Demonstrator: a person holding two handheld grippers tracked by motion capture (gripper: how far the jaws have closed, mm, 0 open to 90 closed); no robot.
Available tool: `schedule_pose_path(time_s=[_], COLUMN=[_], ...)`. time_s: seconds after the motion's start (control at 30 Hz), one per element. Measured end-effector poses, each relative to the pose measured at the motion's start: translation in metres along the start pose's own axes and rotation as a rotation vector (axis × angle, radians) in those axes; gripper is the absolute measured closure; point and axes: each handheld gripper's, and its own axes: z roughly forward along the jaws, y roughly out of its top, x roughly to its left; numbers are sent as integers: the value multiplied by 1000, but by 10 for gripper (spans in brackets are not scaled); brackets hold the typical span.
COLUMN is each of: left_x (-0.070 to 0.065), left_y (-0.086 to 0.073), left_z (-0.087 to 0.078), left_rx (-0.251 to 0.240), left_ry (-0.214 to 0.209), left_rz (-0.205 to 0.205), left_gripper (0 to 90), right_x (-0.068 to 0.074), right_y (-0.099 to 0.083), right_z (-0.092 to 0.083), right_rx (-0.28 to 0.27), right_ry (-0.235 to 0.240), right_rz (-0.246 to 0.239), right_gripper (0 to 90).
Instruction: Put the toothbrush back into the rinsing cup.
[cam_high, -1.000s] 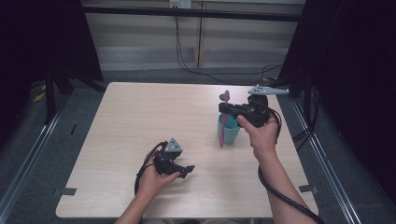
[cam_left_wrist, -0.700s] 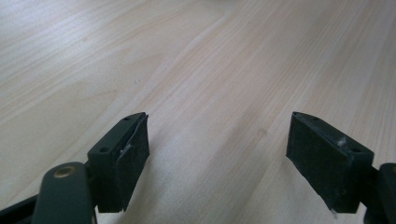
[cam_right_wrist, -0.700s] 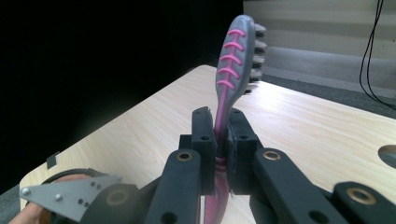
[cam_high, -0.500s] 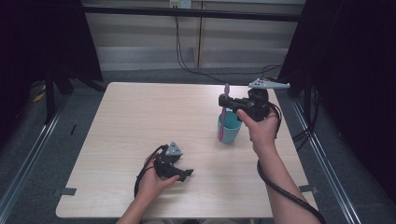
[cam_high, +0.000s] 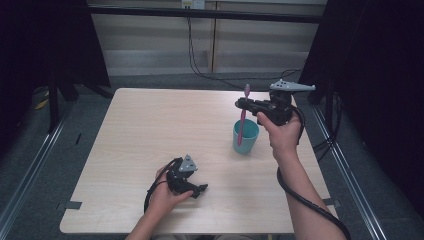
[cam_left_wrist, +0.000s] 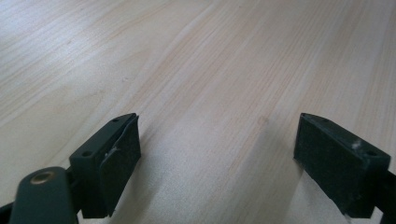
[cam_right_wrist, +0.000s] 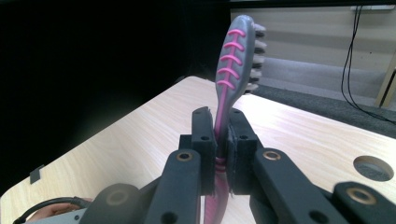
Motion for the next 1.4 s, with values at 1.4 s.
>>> schedule_pose_path(time_s=[1.4], left_x=[-3], left_y=[1], left_z=[3], left_rx=[24], left_ry=[-21], left_rz=[29], left_gripper=[32], right_x=[-23], right_y=[13], right_z=[10], right_rx=[-43], right_ry=[-109], right_rz=[-45], right_gripper=[840])
